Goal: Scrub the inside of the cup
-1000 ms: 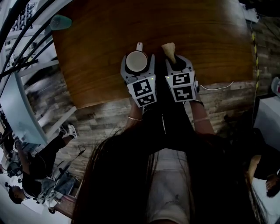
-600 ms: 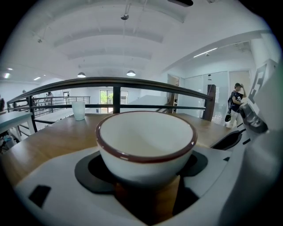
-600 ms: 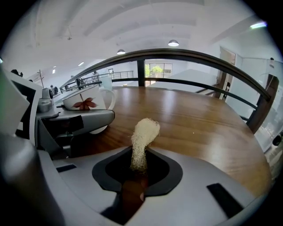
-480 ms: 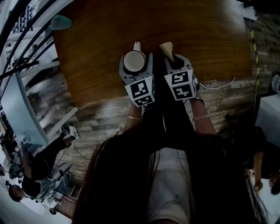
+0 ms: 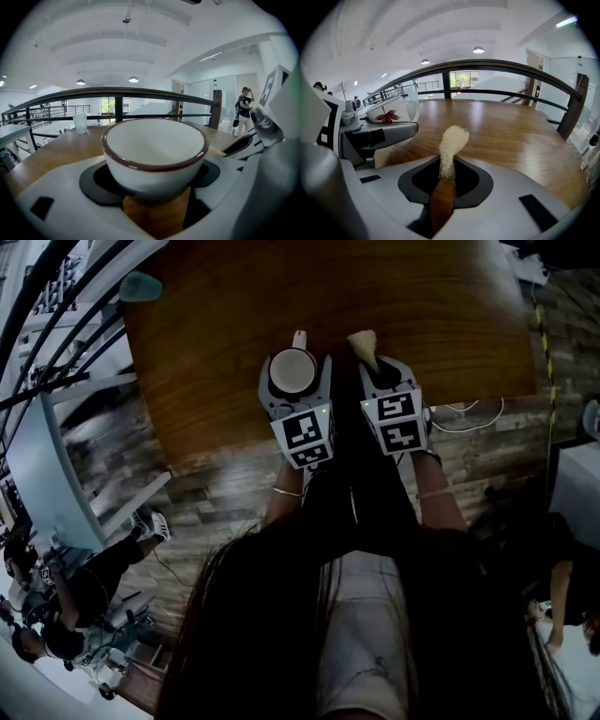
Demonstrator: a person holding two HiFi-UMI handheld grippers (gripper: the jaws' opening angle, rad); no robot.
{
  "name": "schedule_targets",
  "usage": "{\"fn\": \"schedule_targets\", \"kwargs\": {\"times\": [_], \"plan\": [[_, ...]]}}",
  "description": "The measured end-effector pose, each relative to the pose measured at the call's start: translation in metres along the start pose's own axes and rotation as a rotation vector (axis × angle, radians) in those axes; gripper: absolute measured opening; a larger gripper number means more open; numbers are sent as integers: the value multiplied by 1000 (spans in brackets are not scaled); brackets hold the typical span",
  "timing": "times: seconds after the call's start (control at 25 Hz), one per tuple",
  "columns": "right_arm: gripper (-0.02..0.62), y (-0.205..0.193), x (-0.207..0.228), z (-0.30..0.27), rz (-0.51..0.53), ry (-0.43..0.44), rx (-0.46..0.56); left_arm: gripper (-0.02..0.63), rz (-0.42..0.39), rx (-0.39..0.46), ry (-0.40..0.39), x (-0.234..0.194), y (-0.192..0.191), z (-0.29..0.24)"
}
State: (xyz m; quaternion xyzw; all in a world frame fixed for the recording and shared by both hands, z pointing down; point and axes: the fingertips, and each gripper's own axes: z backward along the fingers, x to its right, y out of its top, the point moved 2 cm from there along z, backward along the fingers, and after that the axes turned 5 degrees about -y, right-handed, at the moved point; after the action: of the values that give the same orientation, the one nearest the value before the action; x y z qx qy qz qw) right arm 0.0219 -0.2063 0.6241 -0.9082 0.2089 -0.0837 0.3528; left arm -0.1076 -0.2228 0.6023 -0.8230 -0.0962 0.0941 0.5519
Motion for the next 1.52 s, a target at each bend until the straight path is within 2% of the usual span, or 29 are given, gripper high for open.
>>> {"fn": "schedule_targets", "kwargs": {"times": [0.2,1.08,1.36,1.52], "plan": [[83,6,0,17,-14,-5,30,411,-29,-22,-35,10,11,11],[82,9,-6,92,-5,-4,128,411,-154,1,-121,56,43,54],[83,25,-13,116,-5,4,164,411,-185,16,-141,60,61,64],[83,34,-11,125,1,8,188,411,-178,14,-142,64,58,61]]}}
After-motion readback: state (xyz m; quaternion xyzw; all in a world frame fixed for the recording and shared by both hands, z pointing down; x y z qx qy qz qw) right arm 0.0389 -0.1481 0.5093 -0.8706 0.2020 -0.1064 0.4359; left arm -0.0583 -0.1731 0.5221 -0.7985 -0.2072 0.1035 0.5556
